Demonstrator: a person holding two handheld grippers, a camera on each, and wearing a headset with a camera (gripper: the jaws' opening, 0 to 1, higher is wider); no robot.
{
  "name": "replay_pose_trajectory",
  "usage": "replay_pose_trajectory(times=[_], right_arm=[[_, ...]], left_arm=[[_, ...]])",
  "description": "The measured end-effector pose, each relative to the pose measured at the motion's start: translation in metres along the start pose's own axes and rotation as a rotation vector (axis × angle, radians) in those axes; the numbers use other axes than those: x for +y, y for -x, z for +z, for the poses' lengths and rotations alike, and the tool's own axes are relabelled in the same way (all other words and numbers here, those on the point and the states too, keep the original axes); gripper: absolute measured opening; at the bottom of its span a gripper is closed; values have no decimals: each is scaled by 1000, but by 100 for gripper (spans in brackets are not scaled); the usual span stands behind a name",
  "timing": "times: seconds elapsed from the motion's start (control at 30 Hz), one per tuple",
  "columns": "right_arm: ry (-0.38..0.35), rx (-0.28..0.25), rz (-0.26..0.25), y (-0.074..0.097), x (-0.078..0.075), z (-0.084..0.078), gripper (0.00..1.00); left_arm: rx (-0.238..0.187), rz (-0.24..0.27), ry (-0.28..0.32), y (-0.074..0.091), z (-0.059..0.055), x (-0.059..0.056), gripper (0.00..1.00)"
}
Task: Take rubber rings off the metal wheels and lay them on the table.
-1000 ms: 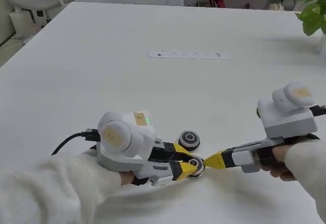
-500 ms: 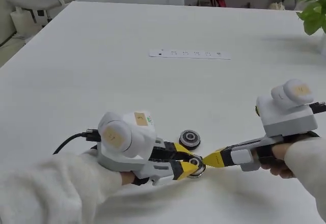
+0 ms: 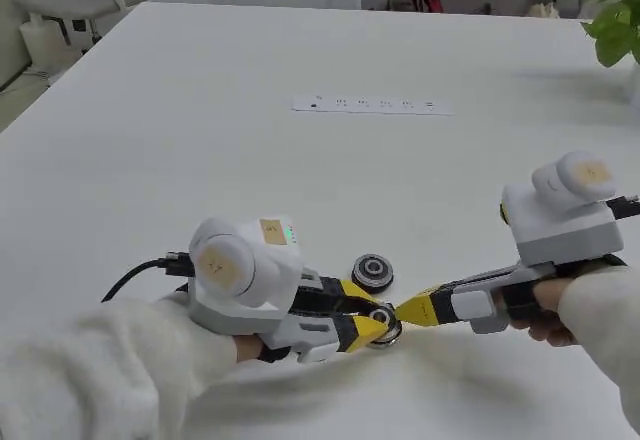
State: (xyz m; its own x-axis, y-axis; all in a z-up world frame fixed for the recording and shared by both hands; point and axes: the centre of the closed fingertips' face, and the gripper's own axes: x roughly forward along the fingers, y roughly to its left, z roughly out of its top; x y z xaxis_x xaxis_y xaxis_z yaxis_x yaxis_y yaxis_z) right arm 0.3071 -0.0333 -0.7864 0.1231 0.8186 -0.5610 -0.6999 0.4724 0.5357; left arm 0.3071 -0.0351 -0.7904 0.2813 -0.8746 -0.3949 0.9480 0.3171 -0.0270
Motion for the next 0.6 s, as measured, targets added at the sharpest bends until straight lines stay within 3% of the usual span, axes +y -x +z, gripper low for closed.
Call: replay_pose_trajectory(times=[0.27, 0.33, 0.37, 0.47, 0.6], right_arm=[[4, -7, 19, -1, 5, 2, 0], [2, -21, 62, -1, 14, 6, 0], [0, -42, 62, -1, 15, 10, 0], [29, -38, 42, -2, 14, 11, 0], [6, -45, 36, 0, 9, 11, 0]], left_arm=[[4, 1, -6, -1, -1, -1, 14], [4, 3, -7, -1, 0, -1, 14], [4, 3, -7, -1, 0, -1, 14], [0, 4, -3, -1, 0, -1, 14], [-1, 8, 0, -1, 0, -1, 14]])
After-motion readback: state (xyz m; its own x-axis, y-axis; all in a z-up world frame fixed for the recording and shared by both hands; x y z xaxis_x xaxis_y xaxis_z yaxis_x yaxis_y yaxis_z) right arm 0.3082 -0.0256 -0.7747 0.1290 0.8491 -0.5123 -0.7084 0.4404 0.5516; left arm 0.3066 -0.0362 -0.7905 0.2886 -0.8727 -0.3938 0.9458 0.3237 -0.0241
